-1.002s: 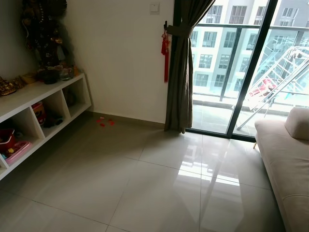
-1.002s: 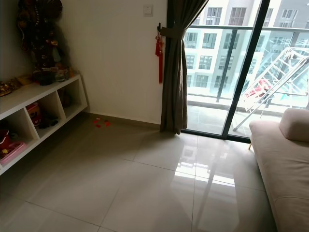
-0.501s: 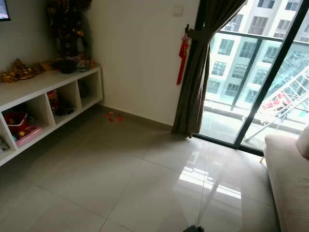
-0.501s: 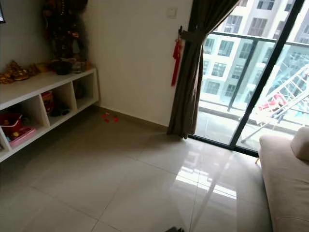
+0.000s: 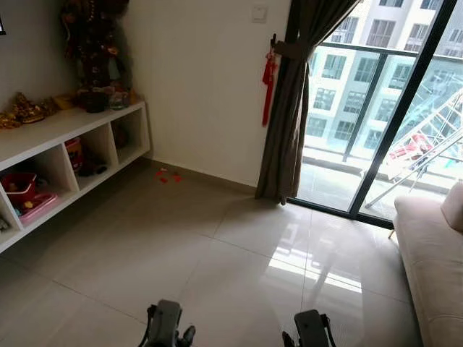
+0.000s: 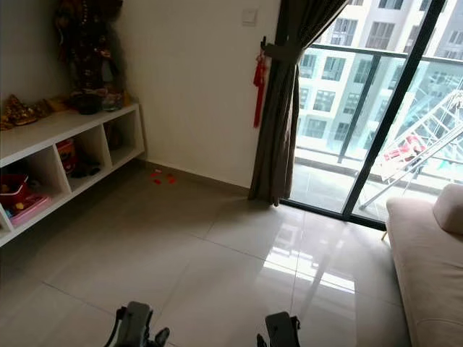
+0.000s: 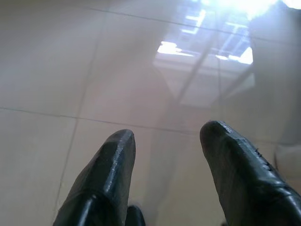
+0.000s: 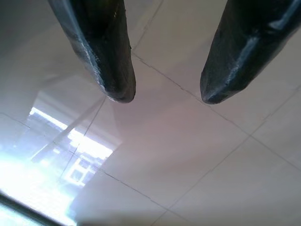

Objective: Move the pillow to the sofa from floor

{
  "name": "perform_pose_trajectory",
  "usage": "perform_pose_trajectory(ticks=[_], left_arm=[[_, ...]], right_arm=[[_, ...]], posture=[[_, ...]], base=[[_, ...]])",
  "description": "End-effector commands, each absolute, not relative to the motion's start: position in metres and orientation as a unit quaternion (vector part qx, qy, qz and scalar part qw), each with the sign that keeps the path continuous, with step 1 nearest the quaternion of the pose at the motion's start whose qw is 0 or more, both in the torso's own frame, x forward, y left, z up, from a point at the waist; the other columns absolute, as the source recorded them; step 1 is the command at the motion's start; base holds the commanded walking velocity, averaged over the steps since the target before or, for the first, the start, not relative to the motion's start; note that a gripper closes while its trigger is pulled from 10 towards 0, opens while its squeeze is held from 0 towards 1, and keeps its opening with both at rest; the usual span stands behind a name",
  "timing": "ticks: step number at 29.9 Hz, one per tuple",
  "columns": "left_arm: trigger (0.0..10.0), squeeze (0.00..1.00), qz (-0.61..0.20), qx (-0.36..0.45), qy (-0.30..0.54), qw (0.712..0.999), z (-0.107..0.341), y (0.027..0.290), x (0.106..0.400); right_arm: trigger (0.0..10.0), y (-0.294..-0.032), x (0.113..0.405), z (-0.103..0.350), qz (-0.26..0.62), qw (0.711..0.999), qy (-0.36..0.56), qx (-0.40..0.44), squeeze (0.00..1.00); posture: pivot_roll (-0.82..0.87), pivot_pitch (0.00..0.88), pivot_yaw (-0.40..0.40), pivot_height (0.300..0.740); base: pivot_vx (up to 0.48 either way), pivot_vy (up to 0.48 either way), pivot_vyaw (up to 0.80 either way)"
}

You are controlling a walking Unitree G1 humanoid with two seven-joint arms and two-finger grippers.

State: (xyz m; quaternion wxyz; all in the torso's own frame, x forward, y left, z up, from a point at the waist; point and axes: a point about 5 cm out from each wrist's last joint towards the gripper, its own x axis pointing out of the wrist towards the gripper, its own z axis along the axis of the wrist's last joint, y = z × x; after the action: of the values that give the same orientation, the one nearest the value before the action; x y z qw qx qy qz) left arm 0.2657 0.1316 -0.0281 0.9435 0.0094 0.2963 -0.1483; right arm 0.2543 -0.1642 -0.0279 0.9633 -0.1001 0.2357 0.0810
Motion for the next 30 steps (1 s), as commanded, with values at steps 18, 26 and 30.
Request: perform_pose_trajectory(ticks=[18,26,30], left_arm=[[10.0,0.0,-0.075,-0.009,0.226,0.971,-0.017,0.165,0.263],[10.0,0.0,-0.099,-0.009,0.211,0.972,-0.002,0.159,0.281],[10.0,0.0,-0.107,-0.008,0.203,0.973,0.002,0.153,0.288]], right_arm=[[10.0,-0.138,0.287,0.005,0.161,0.971,0.153,-0.093,0.0],[10.0,-0.16,0.269,-0.004,0.113,0.981,0.147,-0.065,0.0],[10.0,-0.166,0.264,-0.006,0.108,0.98,0.15,-0.067,0.0]], posture=[[0.37,0.0,-0.062,0.74],[0.25,0.0,-0.057,0.74],[0.23,0.0,-0.052,0.74]], base=[[0.0,0.0,0.0],[0.0,0.0,0.0],[0.0,0.0,0.0]])
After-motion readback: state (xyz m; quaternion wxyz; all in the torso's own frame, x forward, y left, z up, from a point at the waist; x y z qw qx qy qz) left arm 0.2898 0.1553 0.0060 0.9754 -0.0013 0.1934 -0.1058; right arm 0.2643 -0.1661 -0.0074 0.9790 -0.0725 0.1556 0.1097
